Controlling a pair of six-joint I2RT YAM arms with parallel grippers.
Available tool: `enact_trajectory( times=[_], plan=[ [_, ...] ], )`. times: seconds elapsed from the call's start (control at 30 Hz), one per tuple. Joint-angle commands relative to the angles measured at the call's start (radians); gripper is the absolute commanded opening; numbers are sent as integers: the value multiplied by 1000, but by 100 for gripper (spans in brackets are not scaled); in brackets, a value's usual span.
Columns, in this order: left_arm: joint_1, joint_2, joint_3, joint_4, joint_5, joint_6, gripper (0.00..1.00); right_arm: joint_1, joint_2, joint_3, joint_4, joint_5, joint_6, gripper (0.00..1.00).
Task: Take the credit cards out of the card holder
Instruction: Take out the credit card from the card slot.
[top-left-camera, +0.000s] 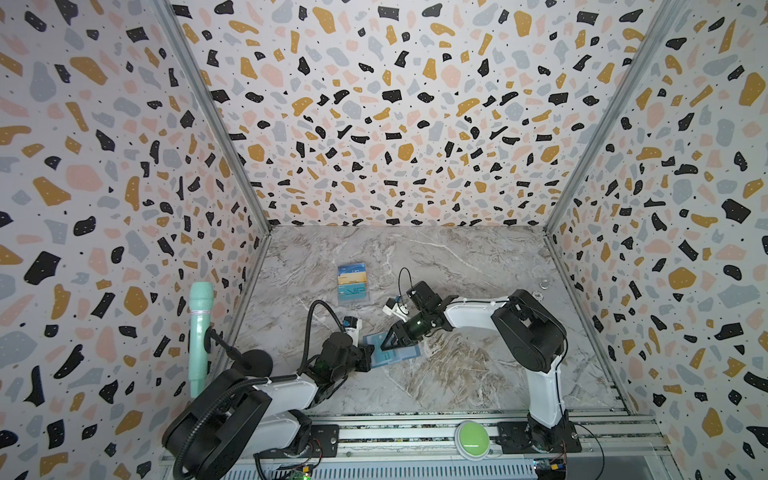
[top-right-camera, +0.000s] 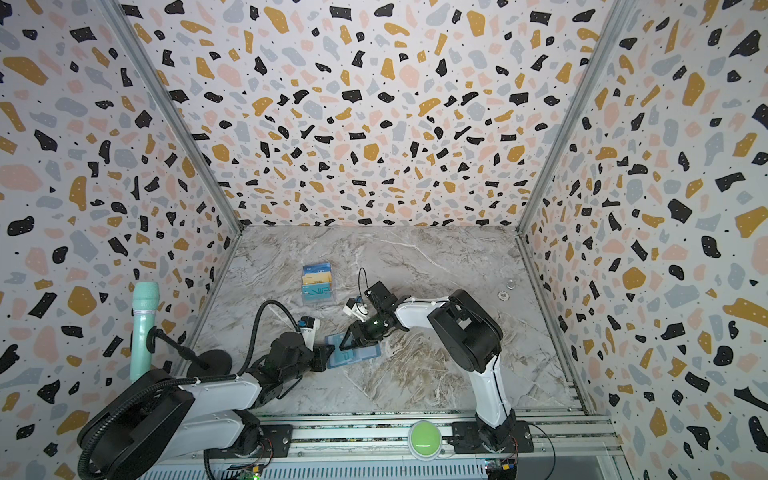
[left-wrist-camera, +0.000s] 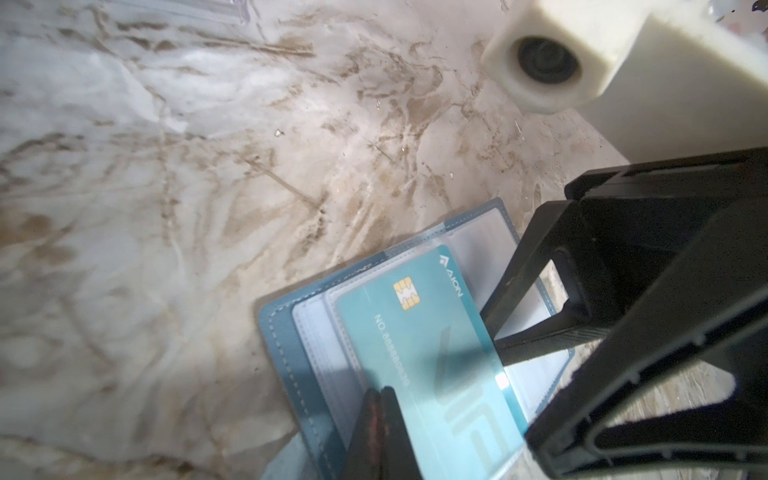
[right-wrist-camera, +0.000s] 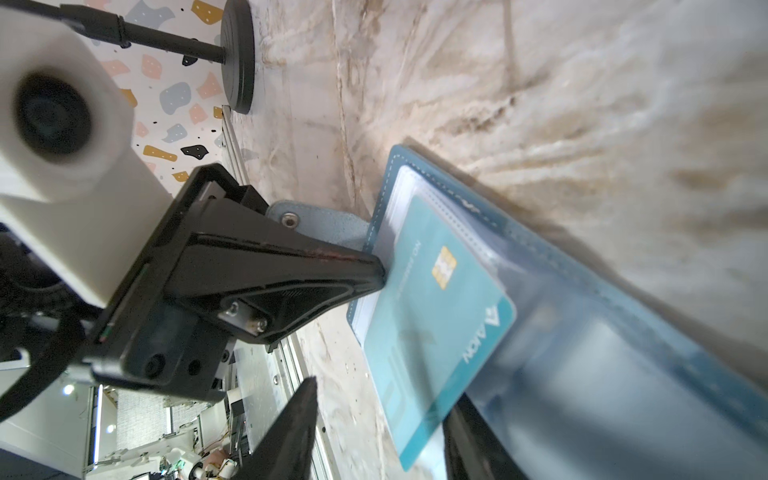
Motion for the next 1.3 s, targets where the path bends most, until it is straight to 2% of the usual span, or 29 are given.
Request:
enact_trajectory(
  times=[0.0, 0.23, 0.43, 0.7, 0.9, 1.07, 1.27],
  plan=[
    [2, -39, -6, -109, -15, 4, 2, 0, -33, -29, 82, -59, 55, 48],
    [2, -136, -8, -181, -28, 6, 3, -3, -18, -98, 274, -84, 211, 48],
    [2, -111, -19, -162, -9, 1, 3, -4, -5, -152, 457, -93, 356, 49],
    [1, -107, -25, -151, -2, -2, 2, 4, 7, -181, 549, -71, 441, 49],
    [1, -112, -25, -153, -2, -2, 2, 23, 32, -174, 551, -57, 449, 50],
    [2, -114, -27, -154, -4, -3, 3, 40, 41, -117, 363, 12, 329, 51],
    [1, -116, -24, -157, -5, -5, 2, 32, 47, -154, 503, -55, 411, 51]
  ],
)
